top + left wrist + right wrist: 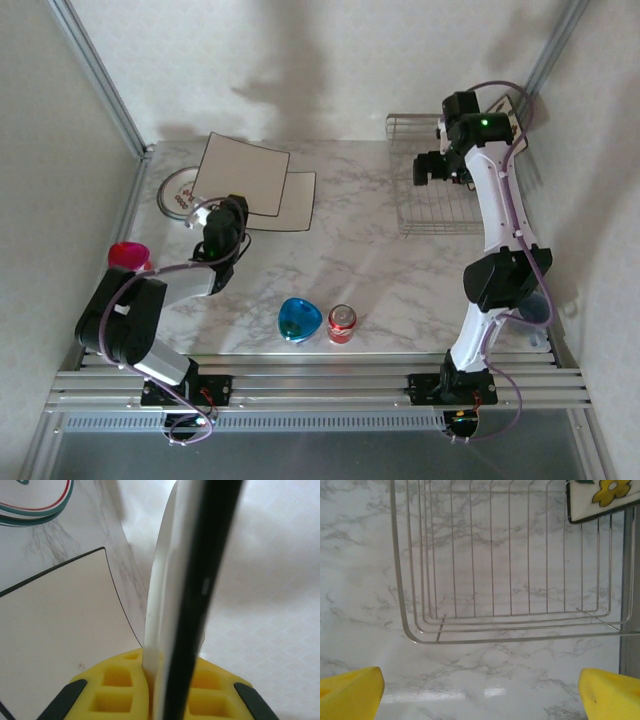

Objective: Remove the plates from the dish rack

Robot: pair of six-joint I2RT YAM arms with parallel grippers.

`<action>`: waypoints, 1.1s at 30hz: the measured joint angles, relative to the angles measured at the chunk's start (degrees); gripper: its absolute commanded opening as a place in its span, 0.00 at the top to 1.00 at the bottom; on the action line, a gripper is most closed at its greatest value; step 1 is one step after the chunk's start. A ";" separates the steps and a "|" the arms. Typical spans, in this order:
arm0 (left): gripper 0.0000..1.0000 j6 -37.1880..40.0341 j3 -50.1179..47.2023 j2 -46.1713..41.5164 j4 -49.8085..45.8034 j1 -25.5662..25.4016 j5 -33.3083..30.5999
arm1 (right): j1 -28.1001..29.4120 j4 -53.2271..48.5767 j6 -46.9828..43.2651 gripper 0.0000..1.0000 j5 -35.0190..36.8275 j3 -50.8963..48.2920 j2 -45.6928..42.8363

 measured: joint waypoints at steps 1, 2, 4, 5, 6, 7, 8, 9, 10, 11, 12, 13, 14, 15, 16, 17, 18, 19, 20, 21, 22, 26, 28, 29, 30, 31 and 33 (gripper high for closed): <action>1.00 -0.37 0.00 0.98 1.09 -0.52 -0.83 | 0.00 0.04 -0.13 0.01 0.00 -0.90 -0.33; 1.00 -0.76 0.00 1.86 2.19 -0.98 -1.51 | 0.00 0.09 -0.17 0.01 0.00 -1.51 -0.57; 1.00 -1.66 0.00 4.07 4.04 -2.23 -2.56 | 0.00 0.37 -0.35 0.01 0.00 -2.80 -1.27; 1.00 -1.90 0.00 4.98 4.66 -2.84 -2.99 | 0.00 0.50 -0.52 0.01 0.02 -3.37 -1.66; 1.00 -2.38 0.00 6.19 5.60 -3.63 -3.41 | 0.00 0.61 -0.66 0.01 0.00 -3.96 -2.08; 1.00 -2.80 0.00 7.23 6.14 -4.33 -3.65 | 0.00 0.74 -0.83 0.01 0.00 -4.59 -2.49; 1.00 -3.13 0.00 8.02 6.54 -4.90 -3.82 | 0.00 0.87 -1.05 0.01 -0.02 -5.14 -2.91; 1.00 -3.32 0.00 8.76 6.78 -5.51 -4.07 | 0.00 0.94 -1.22 0.01 0.00 -5.68 -3.32; 1.00 -3.54 0.00 9.49 7.08 -6.14 -4.46 | 0.00 1.11 -1.40 0.01 -0.02 -6.21 -3.80; 1.00 -3.69 0.02 9.97 7.45 -6.62 -4.76 | 0.00 1.33 -1.46 0.01 -0.07 -6.69 -4.15; 1.00 -3.82 0.02 10.62 7.96 -7.10 -5.18 | 0.00 1.60 -1.51 0.01 -0.11 -7.19 -4.52; 1.00 -4.00 0.02 11.37 8.72 -7.61 -5.60 | 0.00 1.88 -1.60 0.01 -0.17 -7.61 -4.79; 1.00 -4.17 0.04 11.98 9.51 -7.96 -5.97 | 0.00 2.12 -1.62 0.01 -0.20 -8.02 -5.03; 1.00 -4.39 0.04 12.76 10.38 -8.31 -6.40 | 0.00 2.23 -1.62 0.01 -0.31 -8.33 -5.14; 1.00 -4.55 0.13 13.60 11.21 -8.59 -6.84 | 0.00 2.45 -1.62 0.01 -0.63 -8.59 -5.18; 1.00 -4.74 0.31 14.49 12.11 -8.76 -7.15 | 0.00 2.71 -1.62 0.01 -0.81 -8.83 -5.18; 1.00 -4.90 0.63 15.56 12.85 -9.01 -7.45 | 0.00 2.97 -1.62 0.01 -1.27 -9.05 -5.18; 1.00 -5.05 1.09 16.59 13.22 -9.16 -7.76 | 0.00 3.32 -1.62 0.01 -1.42 -9.31 -5.18; 1.00 -5.25 1.42 17.35 13.46 -9.25 -7.96 | 0.00 3.48 -1.64 0.01 -1.57 -9.44 -5.18; 1.00 -5.38 1.81 18.25 13.73 -9.35 -8.13 | 0.00 3.61 -1.64 0.01 -1.70 -9.57 -5.18; 1.00 -5.53 2.21 19.06 13.97 -9.42 -8.31 | 0.00 3.74 -1.64 0.01 -1.70 -9.73 -5.18; 1.00 -6.54 4.33 22.29 15.23 -9.49 -8.33 | 0.00 3.93 -1.64 0.01 -1.73 -10.01 -5.18; 1.00 -7.19 5.33 23.85 16.26 -9.49 -8.31 | 0.00 4.31 -1.66 0.01 -1.77 -10.16 -5.18; 1.00 -7.50 5.75 24.41 16.44 -9.49 -8.33 | 0.00 4.46 -1.66 0.01 -1.92 -10.25 -5.18; 1.00 -7.85 6.03 24.83 16.46 -9.49 -8.31 | 0.00 4.61 -1.66 0.01 -2.12 -10.32 -5.18; 1.00 -8.07 6.21 25.16 16.46 -9.49 -8.33 | 0.00 4.72 -1.66 0.01 -2.23 -10.32 -5.18; 1.00 -8.74 6.60 25.75 16.46 -9.49 -8.33 | 0.00 4.90 -1.66 0.01 -2.62 -10.32 -5.18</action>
